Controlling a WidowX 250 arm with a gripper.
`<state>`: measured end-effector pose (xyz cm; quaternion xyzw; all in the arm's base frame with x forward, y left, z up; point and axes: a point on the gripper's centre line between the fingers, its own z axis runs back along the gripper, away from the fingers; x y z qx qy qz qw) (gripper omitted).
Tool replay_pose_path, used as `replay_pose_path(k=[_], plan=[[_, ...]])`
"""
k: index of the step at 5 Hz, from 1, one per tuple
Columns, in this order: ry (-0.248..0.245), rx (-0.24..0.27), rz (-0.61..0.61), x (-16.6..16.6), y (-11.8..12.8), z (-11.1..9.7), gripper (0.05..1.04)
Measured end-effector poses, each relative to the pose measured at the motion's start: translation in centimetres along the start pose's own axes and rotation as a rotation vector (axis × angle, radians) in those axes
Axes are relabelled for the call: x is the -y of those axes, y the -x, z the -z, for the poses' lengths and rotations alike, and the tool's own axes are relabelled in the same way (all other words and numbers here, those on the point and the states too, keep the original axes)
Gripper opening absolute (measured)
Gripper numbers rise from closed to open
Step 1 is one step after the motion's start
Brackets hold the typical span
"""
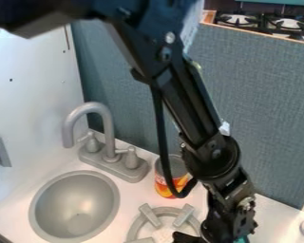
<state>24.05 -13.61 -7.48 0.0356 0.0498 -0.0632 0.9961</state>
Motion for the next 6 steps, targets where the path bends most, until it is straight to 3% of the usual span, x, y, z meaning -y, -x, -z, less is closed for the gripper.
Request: replay_pose_path(k=[2, 3, 4, 5, 6], plan=[[-0.007, -0.022, 0.026, 0.6, -1.5, 2.2, 0.951], [0.025, -0.015, 0.042, 1.3, -1.8, 2.5, 0.671], [0.044, -0.009, 0.029, 1.5, -1.7, 2.6, 0.565], [0.065, -0.012, 0.015, 1.4, -0.8, 2.3, 0.565], [0.075, 0.046, -0.043, 0.7, -0.7, -1.5, 0.565]])
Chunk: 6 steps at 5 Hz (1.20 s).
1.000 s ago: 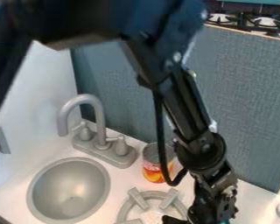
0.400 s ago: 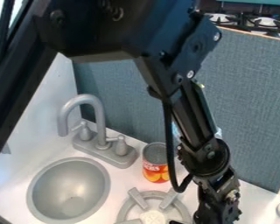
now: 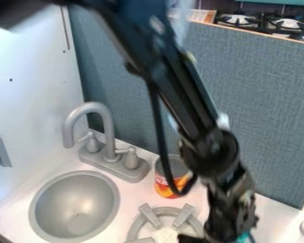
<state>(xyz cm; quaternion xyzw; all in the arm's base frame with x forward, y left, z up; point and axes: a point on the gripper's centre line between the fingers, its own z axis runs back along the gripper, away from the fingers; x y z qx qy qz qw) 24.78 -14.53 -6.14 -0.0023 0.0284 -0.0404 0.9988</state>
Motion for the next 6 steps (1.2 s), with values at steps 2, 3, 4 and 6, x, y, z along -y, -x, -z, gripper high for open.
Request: replay_pose_path(k=[2, 3, 4, 6], plan=[[-0.017, 0.112, -0.231, -5.0, -2.2, -4.7, 0.565], [-0.047, 0.11, -0.344, -7.4, -3.2, -3.8, 0.565], [-0.092, 0.061, -0.407, -8.2, -3.8, -2.0, 0.565], [-0.16, -0.013, -0.519, -8.4, -4.7, 0.7, 0.565]])
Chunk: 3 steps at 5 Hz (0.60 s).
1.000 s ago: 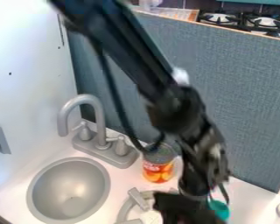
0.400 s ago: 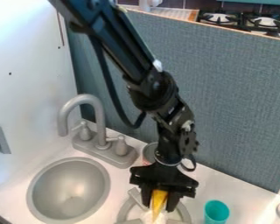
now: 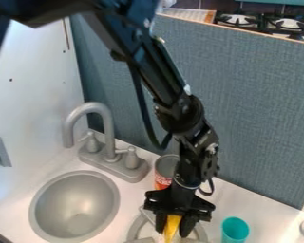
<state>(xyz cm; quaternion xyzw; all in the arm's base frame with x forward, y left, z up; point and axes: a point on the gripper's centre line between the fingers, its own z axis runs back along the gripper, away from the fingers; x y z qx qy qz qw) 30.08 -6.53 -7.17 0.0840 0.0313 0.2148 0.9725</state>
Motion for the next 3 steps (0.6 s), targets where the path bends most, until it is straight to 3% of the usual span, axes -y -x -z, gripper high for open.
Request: replay_pose_path(k=[2, 3], plan=[[-0.062, -0.013, -0.025, 0.43, -1.21, 0.56, 0.564], [-0.057, -0.013, -0.007, 0.49, -1.28, 0.54, 0.564]])
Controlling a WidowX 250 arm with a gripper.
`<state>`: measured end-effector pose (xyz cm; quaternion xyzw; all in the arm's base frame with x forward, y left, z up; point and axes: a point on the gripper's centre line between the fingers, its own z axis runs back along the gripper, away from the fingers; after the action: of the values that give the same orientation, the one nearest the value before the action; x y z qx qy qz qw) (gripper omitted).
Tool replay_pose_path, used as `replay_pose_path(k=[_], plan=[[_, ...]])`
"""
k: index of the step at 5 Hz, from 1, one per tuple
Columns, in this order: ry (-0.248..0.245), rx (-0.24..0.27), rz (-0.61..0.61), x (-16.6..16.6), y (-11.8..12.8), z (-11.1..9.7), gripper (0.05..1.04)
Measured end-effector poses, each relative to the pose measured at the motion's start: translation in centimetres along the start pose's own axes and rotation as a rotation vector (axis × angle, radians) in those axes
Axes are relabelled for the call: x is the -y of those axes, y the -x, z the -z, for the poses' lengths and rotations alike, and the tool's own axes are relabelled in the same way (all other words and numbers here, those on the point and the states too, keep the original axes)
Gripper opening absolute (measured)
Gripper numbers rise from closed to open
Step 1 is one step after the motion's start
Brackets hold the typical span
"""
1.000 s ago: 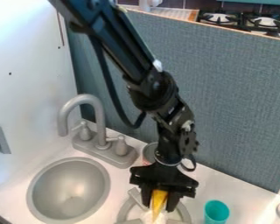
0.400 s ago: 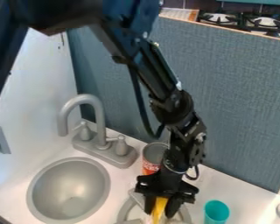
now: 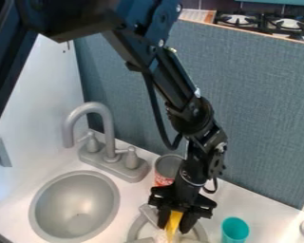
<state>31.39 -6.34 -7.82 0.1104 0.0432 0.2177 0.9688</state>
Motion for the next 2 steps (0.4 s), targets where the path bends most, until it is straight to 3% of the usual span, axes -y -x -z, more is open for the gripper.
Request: replay_pose_path(k=[2], plan=[[0.019, -0.047, 0.028, -0.31, 0.82, 0.53, 0.563]])
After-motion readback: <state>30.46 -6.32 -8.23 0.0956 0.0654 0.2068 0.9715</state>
